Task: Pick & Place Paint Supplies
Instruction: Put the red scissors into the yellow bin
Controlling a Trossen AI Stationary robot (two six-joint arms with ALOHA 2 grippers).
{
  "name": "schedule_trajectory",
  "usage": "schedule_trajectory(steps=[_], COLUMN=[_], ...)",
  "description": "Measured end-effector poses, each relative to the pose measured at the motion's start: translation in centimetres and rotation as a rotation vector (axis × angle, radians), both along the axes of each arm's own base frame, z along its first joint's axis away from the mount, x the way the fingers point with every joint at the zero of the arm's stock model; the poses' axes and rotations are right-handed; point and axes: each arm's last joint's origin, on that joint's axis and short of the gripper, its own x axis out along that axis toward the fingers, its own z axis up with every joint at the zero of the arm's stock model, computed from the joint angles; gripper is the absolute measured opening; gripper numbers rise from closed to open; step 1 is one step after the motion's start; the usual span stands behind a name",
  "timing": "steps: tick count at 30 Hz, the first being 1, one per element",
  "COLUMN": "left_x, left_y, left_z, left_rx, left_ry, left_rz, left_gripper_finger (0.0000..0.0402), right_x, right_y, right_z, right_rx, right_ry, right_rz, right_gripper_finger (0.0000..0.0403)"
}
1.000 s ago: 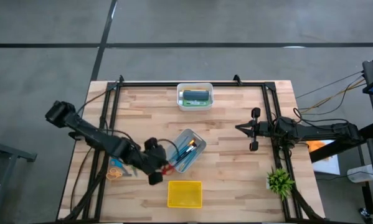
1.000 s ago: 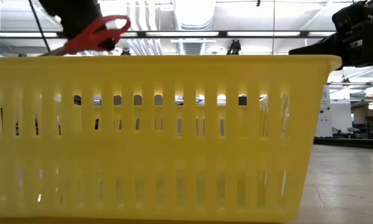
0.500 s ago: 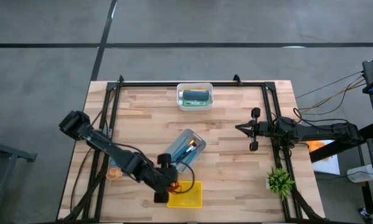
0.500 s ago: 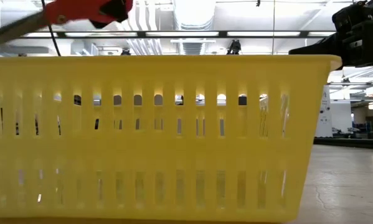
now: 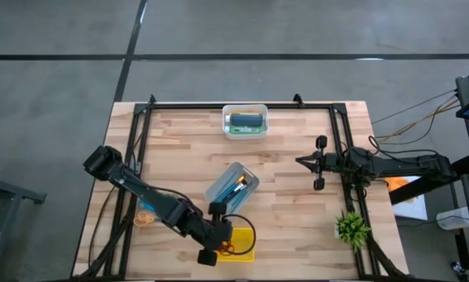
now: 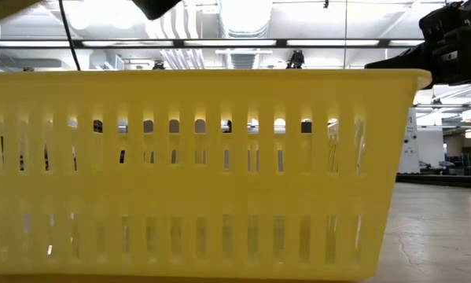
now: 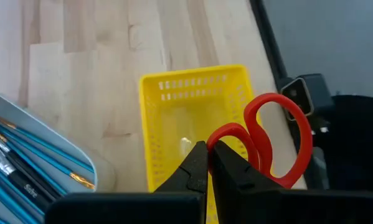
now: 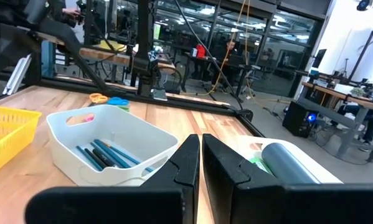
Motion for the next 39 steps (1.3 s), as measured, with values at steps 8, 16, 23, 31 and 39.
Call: schedule_trajectory(steps=[8,16,23,31,39], left_x=[0.4,1.3,2.4,3.3,4.4], left_y=[-0.2,-0.7,-0.8,-1.1,-0.1], left_z=[-1.1,-3.0,-2.1,-0.2,-2.6], left_rx=[0.010,0.042,0.039,0.014,0.044], left_ry=[0.010,0.015,-0.002,-0.092,-0.041], left_rz=[-0.009,-0.089,-0.118,-0.141,-0.109], left_gripper_finger=[0.0005,0.0005,0.0005,0.0005,0.0005], right_x=[0.0,0.0,0.0,0.0,0.0], right_y=[0.0,0.0,0.0,0.0,0.0], right_z=[-0.1,-0.1,-0.2,-0.2,-0.2], right_rx=[0.000,0.000,0.001,0.001,0.001], right_ry=[0.009,0.012,0.022,0.022,0.023], right_rz=[0.001,0.000,0.002,0.002,0.001], right_gripper_finger=[0.0015,0.0015,0.0015,0.0015,0.0015])
